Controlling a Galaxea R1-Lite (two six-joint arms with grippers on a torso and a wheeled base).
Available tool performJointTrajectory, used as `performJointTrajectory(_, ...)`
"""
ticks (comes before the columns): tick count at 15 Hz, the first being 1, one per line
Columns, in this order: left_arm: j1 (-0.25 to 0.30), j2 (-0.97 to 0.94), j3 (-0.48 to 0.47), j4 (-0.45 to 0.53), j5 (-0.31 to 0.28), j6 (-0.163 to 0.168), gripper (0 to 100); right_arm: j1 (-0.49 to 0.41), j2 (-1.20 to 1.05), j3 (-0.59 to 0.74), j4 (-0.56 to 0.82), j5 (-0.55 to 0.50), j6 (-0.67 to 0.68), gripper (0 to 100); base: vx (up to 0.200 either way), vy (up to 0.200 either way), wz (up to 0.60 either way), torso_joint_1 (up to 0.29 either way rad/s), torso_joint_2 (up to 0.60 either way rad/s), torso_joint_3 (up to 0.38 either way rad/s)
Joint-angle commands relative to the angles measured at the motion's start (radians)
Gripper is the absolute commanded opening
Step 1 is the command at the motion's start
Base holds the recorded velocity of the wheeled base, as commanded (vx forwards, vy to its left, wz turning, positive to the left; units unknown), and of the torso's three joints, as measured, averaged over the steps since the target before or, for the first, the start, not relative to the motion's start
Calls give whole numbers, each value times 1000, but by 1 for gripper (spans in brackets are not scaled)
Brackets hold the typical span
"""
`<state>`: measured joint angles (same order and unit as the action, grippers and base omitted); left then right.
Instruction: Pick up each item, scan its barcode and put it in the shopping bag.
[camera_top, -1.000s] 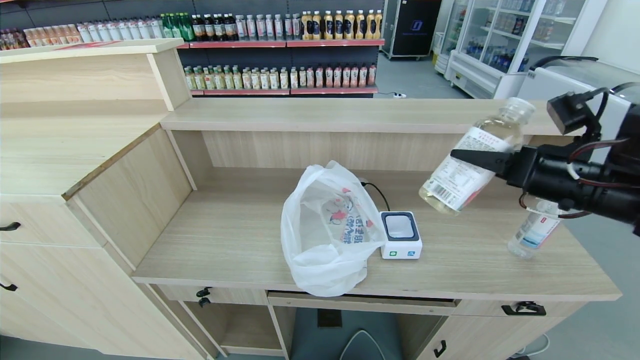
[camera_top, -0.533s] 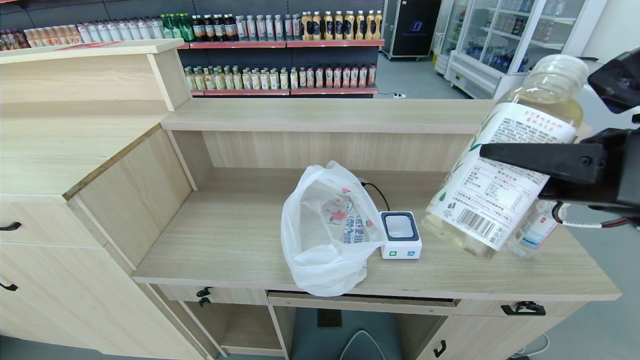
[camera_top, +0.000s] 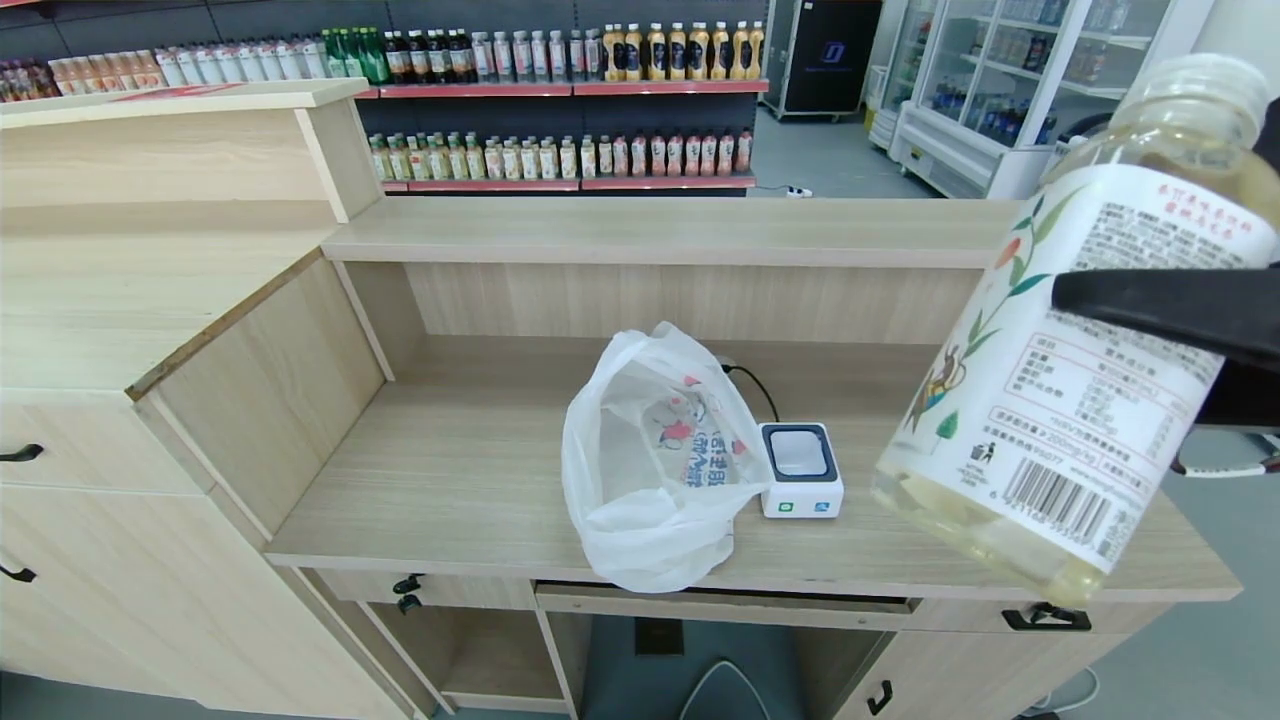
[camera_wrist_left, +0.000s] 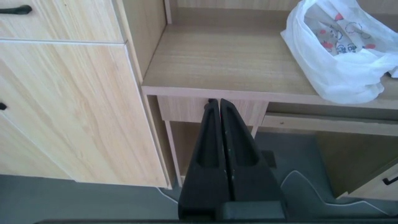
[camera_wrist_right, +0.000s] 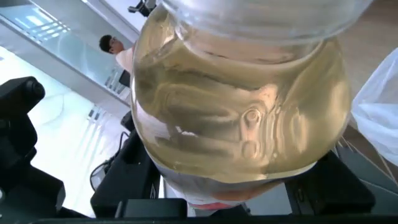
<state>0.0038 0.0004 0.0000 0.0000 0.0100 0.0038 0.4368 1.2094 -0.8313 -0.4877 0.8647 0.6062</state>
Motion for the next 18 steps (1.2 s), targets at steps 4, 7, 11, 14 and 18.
performJointTrajectory(4, 1, 0, 0, 0, 1, 1, 0, 36, -16, -3, 38, -72, 0, 0, 0, 0, 0, 0, 0, 0)
performJointTrajectory(7, -1, 0, 0, 0, 1, 1, 0, 80, -16, 1, 52, -187, 0, 0, 0, 0, 0, 0, 0, 0)
performJointTrajectory(11, 1, 0, 0, 0, 1, 1, 0, 82, -31, 21, 80, -220, -8, 0, 0, 0, 0, 0, 0, 0)
performJointTrajectory(14, 1, 0, 0, 0, 1, -1, 0, 82, -44, 54, 83, -246, -37, 0, 0, 0, 0, 0, 0, 0)
performJointTrajectory(18, 1, 0, 0, 0, 1, 1, 0, 88, -59, 60, 103, -246, -40, 0, 0, 0, 0, 0, 0, 0)
